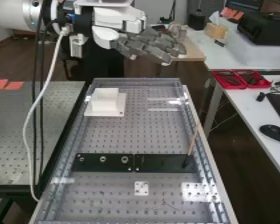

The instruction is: Grab the drill bit and place it in the clear container

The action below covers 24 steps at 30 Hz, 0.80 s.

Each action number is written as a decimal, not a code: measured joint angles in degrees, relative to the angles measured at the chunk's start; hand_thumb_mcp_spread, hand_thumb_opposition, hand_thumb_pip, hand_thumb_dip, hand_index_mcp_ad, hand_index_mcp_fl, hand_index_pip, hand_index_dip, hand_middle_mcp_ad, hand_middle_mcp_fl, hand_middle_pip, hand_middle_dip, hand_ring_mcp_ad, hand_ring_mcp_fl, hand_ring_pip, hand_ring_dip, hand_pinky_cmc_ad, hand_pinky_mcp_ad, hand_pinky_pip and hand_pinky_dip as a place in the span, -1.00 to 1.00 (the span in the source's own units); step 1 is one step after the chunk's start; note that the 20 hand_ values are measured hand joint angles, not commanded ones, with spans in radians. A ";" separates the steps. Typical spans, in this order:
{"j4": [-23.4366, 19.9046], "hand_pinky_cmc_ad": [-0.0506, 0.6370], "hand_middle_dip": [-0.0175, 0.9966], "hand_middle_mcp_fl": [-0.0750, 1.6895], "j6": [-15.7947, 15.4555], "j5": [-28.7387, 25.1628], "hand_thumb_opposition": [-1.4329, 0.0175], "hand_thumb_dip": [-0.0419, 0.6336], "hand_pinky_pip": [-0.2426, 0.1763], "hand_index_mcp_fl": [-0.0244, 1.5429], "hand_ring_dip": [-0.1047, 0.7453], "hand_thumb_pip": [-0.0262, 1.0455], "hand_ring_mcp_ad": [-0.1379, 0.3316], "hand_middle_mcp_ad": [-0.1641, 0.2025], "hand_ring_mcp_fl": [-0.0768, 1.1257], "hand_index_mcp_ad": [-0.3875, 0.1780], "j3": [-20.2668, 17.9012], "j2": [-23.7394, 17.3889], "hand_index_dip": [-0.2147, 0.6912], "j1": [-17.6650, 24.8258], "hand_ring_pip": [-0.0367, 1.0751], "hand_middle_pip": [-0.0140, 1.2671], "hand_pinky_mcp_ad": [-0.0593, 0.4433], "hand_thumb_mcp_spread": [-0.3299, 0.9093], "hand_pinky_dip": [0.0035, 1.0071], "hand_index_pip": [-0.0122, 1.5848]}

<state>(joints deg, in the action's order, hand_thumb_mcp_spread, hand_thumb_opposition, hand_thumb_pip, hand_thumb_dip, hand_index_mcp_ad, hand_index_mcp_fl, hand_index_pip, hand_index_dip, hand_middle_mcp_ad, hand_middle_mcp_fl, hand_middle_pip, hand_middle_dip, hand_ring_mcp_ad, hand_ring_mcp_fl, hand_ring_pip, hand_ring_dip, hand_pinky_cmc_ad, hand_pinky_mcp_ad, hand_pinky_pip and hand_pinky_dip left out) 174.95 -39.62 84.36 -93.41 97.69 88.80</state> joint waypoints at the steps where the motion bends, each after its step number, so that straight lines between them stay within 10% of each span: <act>1: -0.01 0.07 -0.62 -0.82 -0.01 0.44 -0.20 -0.08 -0.28 -0.48 -0.70 0.03 0.29 0.22 -0.87 -0.12 0.01 0.01 -0.20 -0.05 -0.74 -0.77 -0.04 0.17 -0.50 -0.30; 24: 1.80 0.06 -0.62 -0.83 0.50 0.59 -0.09 -0.21 -0.28 -0.62 -0.70 -0.19 0.34 0.23 -0.87 0.00 0.68 -0.39 -0.04 0.25 -0.73 -0.77 -0.04 0.12 -0.37 -0.82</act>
<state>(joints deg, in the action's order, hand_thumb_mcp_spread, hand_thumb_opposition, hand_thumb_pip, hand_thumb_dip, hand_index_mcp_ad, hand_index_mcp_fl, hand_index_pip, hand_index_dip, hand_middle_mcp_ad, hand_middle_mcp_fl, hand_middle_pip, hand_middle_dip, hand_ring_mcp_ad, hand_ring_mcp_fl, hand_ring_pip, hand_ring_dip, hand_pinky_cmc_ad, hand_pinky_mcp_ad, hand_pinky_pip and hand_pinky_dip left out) 176.75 -39.11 84.95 -92.73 97.30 89.05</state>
